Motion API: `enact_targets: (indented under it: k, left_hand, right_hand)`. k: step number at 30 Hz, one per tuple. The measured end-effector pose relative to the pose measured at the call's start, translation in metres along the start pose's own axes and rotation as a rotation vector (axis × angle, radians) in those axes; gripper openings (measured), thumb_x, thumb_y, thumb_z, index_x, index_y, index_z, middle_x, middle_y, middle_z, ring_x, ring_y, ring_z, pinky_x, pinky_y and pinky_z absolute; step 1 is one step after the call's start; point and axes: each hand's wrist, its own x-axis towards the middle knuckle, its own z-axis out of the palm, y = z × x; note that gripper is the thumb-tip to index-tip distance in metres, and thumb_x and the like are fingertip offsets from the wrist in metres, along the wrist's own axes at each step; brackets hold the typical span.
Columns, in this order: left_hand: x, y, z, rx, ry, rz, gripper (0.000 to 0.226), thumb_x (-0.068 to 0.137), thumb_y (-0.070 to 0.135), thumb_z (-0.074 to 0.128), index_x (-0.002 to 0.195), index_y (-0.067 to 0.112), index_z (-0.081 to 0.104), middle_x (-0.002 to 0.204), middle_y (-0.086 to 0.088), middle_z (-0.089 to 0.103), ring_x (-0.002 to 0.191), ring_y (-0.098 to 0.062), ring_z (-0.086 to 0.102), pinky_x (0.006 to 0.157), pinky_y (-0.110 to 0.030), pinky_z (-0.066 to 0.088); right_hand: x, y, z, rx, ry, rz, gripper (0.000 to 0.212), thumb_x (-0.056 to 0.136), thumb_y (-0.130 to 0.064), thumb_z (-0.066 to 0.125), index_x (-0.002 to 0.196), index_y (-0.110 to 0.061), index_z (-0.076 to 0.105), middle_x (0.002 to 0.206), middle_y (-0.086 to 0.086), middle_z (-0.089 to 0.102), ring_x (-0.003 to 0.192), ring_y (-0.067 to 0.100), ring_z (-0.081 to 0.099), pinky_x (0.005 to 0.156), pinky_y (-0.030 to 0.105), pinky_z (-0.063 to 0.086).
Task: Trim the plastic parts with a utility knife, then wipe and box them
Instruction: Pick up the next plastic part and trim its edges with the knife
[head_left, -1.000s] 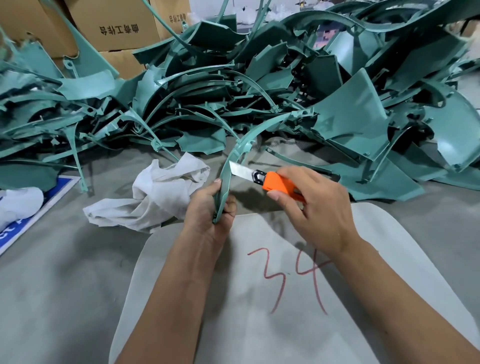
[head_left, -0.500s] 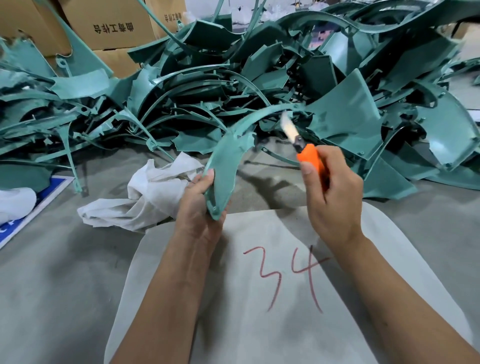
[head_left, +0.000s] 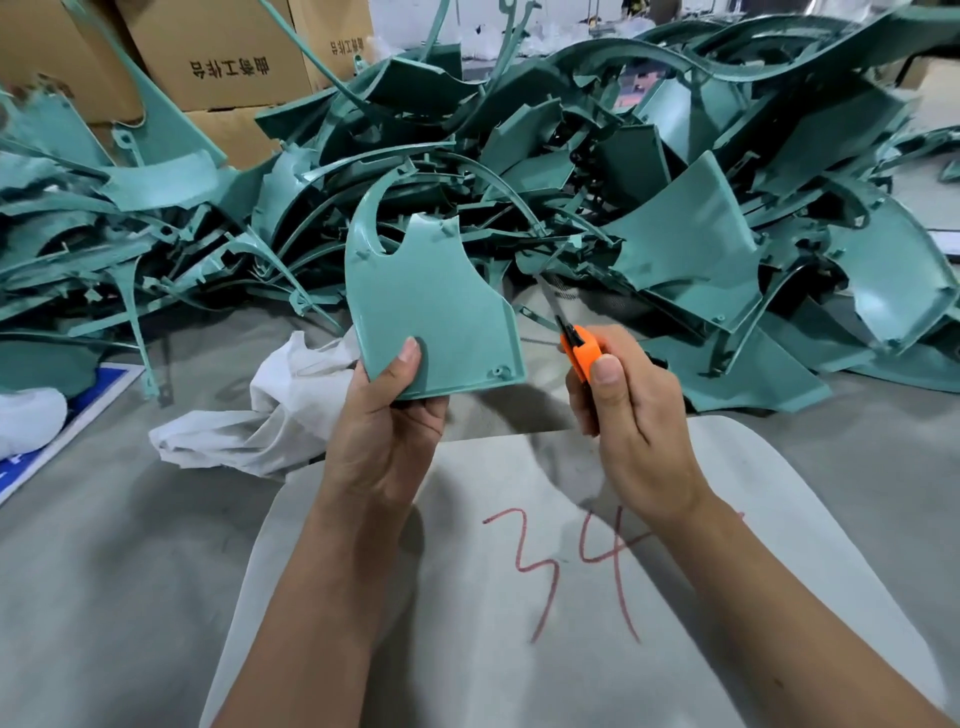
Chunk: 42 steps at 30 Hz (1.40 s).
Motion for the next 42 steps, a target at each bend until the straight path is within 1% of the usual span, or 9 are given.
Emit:
enact_targets:
  k: [5, 9, 12, 18, 21, 28, 35, 38, 42]
  left_hand:
    - [0.000, 0.005, -0.002, 0.045, -0.104, 0.033, 0.089, 0.055, 0.009, 0.098, 0.135, 0.008, 0.059, 0.130, -0.010, 0.069, 0.119, -0.025, 0.068, 0.090, -0.036, 0.060]
    - [0.000, 0.009, -0.004, 0.083, -0.136, 0.077, 0.061, 0.061, 0.004, 0.094, 0.119, 0.012, 0.074, 0.123, -0.008, 0.073, 0.113, -0.023, 0.071, 0.089, -0.035, 0.060]
    - [0.001, 0.010, -0.004, 0.062, -0.132, 0.096, 0.041, 0.075, -0.007, 0.079, 0.109, 0.015, 0.081, 0.122, -0.007, 0.074, 0.112, -0.021, 0.071, 0.086, -0.032, 0.061]
    - [0.003, 0.012, -0.009, 0.113, -0.109, 0.109, 0.038, 0.089, -0.004, 0.055, 0.110, 0.016, 0.080, 0.120, -0.005, 0.075, 0.110, -0.019, 0.072, 0.083, -0.031, 0.061]
    - [0.003, 0.011, -0.012, 0.135, -0.105, 0.100, 0.040, 0.089, -0.004, 0.057, 0.125, 0.011, 0.066, 0.121, -0.006, 0.074, 0.111, -0.021, 0.072, 0.082, -0.031, 0.061]
    - [0.003, 0.013, -0.011, 0.127, -0.076, 0.098, 0.043, 0.089, -0.002, 0.058, 0.131, 0.007, 0.058, 0.122, -0.008, 0.073, 0.111, -0.021, 0.072, 0.082, -0.029, 0.061]
    - [0.002, 0.017, -0.009, 0.127, -0.060, 0.083, 0.044, 0.087, -0.002, 0.058, 0.130, 0.006, 0.059, 0.121, -0.008, 0.073, 0.109, -0.021, 0.072, 0.080, -0.029, 0.061]
    - [0.002, 0.016, -0.008, 0.162, -0.065, 0.073, 0.051, 0.086, -0.002, 0.059, 0.136, 0.005, 0.054, 0.123, -0.009, 0.071, 0.110, -0.023, 0.071, 0.082, -0.032, 0.061]
    - [0.002, 0.016, -0.008, 0.142, -0.055, 0.096, 0.046, 0.087, -0.002, 0.058, 0.132, 0.006, 0.058, 0.123, -0.008, 0.072, 0.110, -0.023, 0.071, 0.083, -0.030, 0.061]
  right_hand:
    - [0.000, -0.001, 0.000, -0.020, -0.005, -0.102, 0.037, 0.112, -0.048, 0.027, 0.108, -0.031, 0.060, 0.070, -0.011, 0.050, 0.058, 0.014, 0.050, 0.053, 0.030, 0.037]
    - [0.002, -0.001, -0.003, -0.073, -0.004, -0.128, 0.054, 0.111, -0.055, 0.028, 0.103, -0.015, 0.064, 0.073, -0.023, 0.046, 0.061, 0.004, 0.049, 0.059, 0.019, 0.033]
    - [0.002, -0.001, -0.005, -0.126, -0.019, -0.150, 0.062, 0.108, -0.061, 0.029, 0.098, -0.011, 0.064, 0.070, -0.011, 0.047, 0.061, 0.007, 0.047, 0.058, 0.021, 0.033]
    - [0.002, 0.003, -0.005, -0.140, -0.037, -0.104, 0.059, 0.109, -0.061, 0.025, 0.096, -0.014, 0.060, 0.071, -0.009, 0.046, 0.060, 0.010, 0.047, 0.056, 0.024, 0.034]
    - [0.000, 0.005, -0.004, -0.201, -0.095, -0.093, 0.059, 0.108, -0.064, 0.023, 0.088, -0.018, 0.054, 0.066, -0.009, 0.044, 0.056, 0.014, 0.046, 0.050, 0.037, 0.035]
    - [0.002, 0.003, -0.007, -0.181, -0.145, -0.106, 0.050, 0.107, -0.065, 0.030, 0.076, -0.027, 0.042, 0.059, -0.010, 0.037, 0.051, 0.014, 0.041, 0.047, 0.038, 0.031]
    - [0.002, 0.001, -0.006, -0.152, -0.106, -0.122, 0.048, 0.107, -0.064, 0.031, 0.076, -0.029, 0.041, 0.061, -0.012, 0.035, 0.051, 0.010, 0.039, 0.050, 0.027, 0.027]
    - [0.003, -0.002, -0.005, -0.178, -0.083, -0.130, 0.037, 0.108, -0.064, 0.027, 0.082, -0.040, 0.038, 0.062, -0.017, 0.036, 0.053, 0.007, 0.040, 0.053, 0.019, 0.026]
    - [0.004, -0.002, -0.006, -0.200, -0.127, -0.138, 0.038, 0.108, -0.064, 0.030, 0.080, -0.040, 0.038, 0.062, -0.018, 0.035, 0.053, 0.008, 0.041, 0.051, 0.026, 0.028]
